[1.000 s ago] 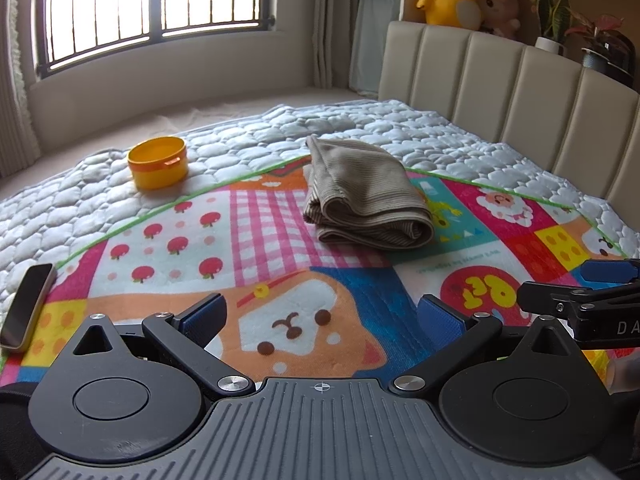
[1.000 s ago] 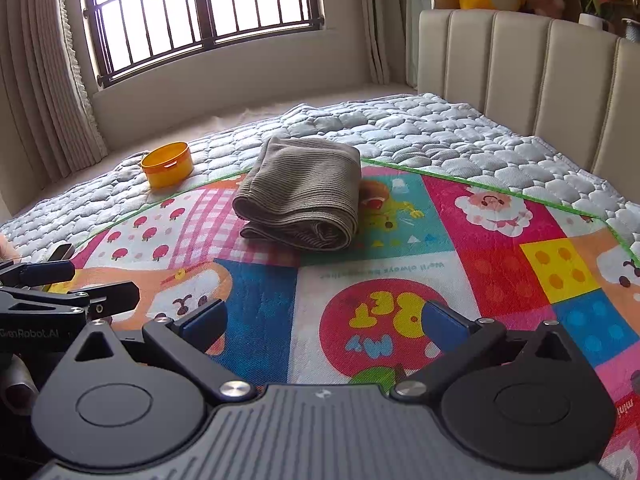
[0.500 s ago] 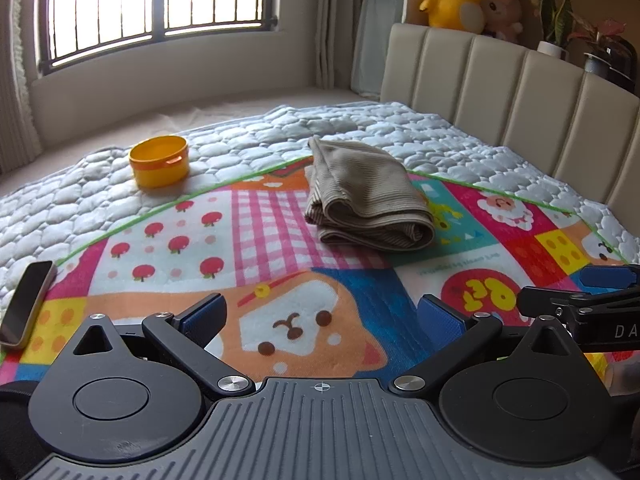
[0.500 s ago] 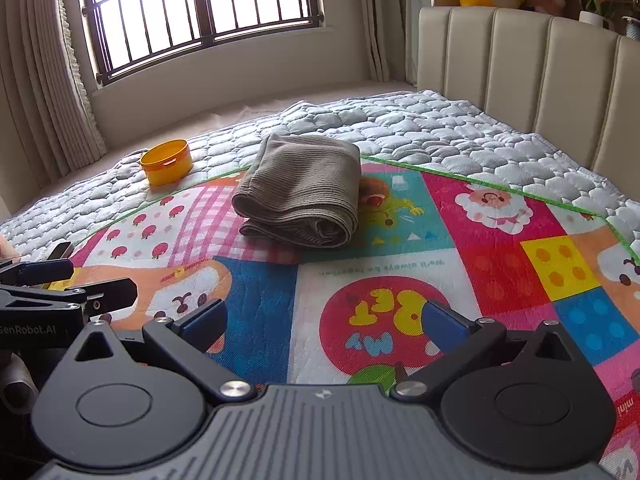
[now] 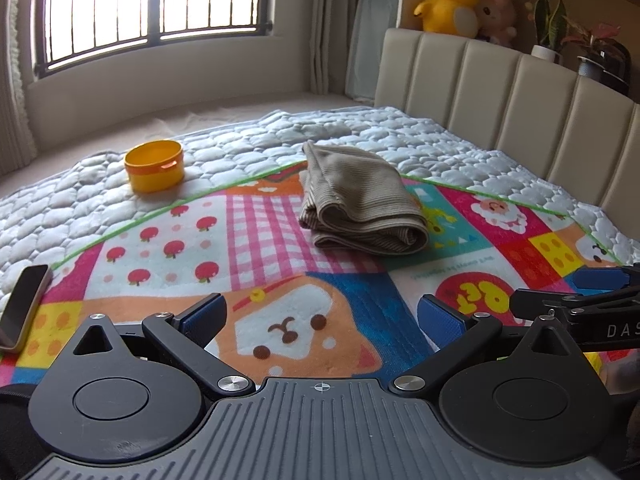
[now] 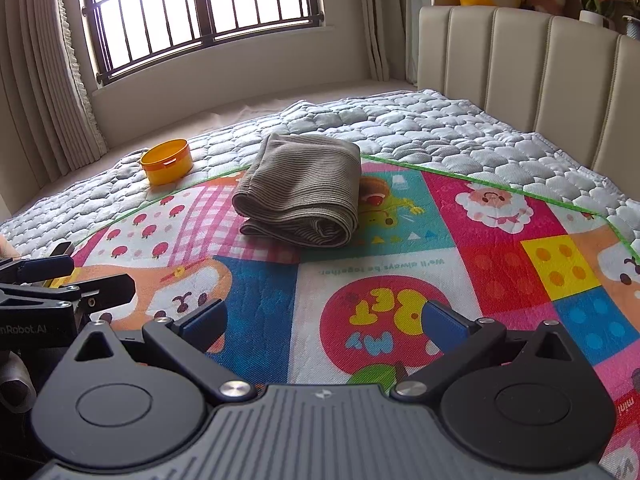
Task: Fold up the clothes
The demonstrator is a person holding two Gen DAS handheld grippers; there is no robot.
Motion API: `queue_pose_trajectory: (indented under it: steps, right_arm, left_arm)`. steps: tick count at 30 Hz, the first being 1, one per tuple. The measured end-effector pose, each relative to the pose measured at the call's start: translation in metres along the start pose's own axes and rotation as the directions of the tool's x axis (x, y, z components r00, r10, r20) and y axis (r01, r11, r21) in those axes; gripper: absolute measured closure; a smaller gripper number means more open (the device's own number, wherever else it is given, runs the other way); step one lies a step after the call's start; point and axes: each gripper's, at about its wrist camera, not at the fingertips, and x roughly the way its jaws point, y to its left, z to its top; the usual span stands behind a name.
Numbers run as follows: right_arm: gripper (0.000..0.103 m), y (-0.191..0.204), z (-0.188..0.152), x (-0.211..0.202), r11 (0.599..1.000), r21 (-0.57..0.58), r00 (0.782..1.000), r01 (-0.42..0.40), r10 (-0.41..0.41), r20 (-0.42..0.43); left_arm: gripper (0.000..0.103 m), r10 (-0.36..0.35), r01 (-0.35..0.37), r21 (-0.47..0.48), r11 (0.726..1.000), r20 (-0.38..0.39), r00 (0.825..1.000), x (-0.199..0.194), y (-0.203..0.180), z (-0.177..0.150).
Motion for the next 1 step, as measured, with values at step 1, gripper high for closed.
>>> queue_pose_trajectory:
  steps: [1]
  right_arm:
    - [0.0,-0.0013,0.0003,0.0006,1.0,0.004,1.0,-0.003,0.003,-0.002]
  left_arm:
    - [0.0,-0.003,0.003,0.0,1.0,0.01,1.0,-0.001,-0.0002,0.0004]
